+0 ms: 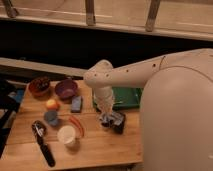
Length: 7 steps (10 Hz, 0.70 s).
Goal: Place towel in metal cup
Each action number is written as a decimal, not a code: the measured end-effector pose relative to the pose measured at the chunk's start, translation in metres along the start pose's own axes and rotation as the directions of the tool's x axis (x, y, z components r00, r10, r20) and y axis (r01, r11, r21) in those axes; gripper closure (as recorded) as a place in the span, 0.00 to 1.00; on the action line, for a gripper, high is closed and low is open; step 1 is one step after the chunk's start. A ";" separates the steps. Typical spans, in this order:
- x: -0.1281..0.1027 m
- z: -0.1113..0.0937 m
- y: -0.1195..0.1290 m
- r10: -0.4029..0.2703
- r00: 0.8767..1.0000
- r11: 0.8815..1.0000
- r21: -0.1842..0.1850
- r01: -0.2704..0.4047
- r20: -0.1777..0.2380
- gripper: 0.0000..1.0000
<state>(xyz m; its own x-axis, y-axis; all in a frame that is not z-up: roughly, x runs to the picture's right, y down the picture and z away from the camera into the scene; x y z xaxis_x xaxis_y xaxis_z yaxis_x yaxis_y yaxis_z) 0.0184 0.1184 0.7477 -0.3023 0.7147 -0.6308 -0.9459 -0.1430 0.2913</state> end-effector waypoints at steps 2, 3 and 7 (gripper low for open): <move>0.008 0.003 0.008 -0.010 1.000 1.000 -0.008 0.010 -0.024 1.00; 0.011 0.006 0.008 -0.012 0.999 1.000 -0.010 0.012 -0.039 0.99; 0.027 0.024 0.015 -0.026 0.992 0.999 -0.033 0.022 -0.121 0.61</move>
<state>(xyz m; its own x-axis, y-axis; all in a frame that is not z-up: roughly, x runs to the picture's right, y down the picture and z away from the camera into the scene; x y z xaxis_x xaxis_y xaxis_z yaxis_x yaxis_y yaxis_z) -0.0015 0.1524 0.7524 -0.2895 0.6300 -0.7206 -0.9558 -0.1496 0.2532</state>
